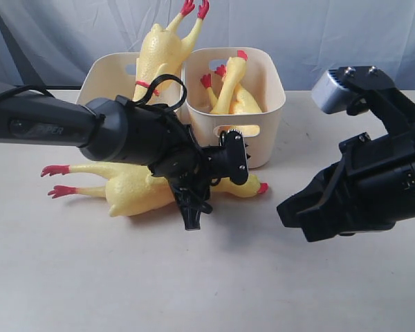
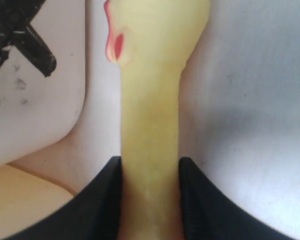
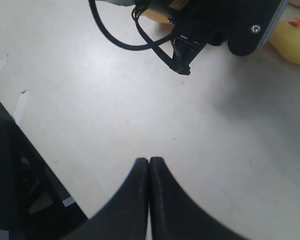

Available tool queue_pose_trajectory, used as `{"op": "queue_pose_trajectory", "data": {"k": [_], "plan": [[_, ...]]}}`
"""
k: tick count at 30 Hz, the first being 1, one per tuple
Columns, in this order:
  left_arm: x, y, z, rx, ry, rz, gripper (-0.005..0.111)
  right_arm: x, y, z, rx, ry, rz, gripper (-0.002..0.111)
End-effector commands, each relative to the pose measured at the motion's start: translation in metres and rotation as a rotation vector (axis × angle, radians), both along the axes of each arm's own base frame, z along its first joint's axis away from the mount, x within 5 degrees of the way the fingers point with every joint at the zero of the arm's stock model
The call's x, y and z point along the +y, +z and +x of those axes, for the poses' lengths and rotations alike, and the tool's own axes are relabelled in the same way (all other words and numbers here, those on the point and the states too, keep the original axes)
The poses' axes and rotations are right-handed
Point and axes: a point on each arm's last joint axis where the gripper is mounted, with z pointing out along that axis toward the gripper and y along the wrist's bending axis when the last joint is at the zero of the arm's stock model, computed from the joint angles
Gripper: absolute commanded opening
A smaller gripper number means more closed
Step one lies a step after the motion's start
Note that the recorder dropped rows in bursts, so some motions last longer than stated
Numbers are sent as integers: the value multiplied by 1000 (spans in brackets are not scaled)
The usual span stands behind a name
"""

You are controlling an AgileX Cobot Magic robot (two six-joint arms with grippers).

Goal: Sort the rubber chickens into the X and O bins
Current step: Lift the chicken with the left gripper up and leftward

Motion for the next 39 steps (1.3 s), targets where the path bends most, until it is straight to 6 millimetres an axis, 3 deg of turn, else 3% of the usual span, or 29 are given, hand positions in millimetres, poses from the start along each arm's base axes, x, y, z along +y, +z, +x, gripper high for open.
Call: {"op": "queue_pose_trajectory", "data": {"k": [1, 4, 12, 16, 23, 28, 39], "plan": [[2, -6, -3, 31, 16, 42, 12, -1, 0, 0, -8, -5, 2, -1], [6, -8, -7, 61, 32, 95, 0, -1, 0, 0, -8, -5, 2, -1], [-2, -2, -20, 81, 21, 115, 0, -1, 0, 0, -8, -5, 2, -1], [-7, 18, -29, 65, 29, 90, 0, -1, 0, 0, -8, -5, 2, -1], [9, 66, -39, 64, 141, 80, 0, -1, 0, 0, -8, -5, 2, -1], [14, 109, -47, 15, 178, -62, 0, -1, 0, 0, -8, -5, 2, -1], [18, 159, -54, -78, 246, -320, 0, -1, 0, 0, -8, -5, 2, -1]]}}
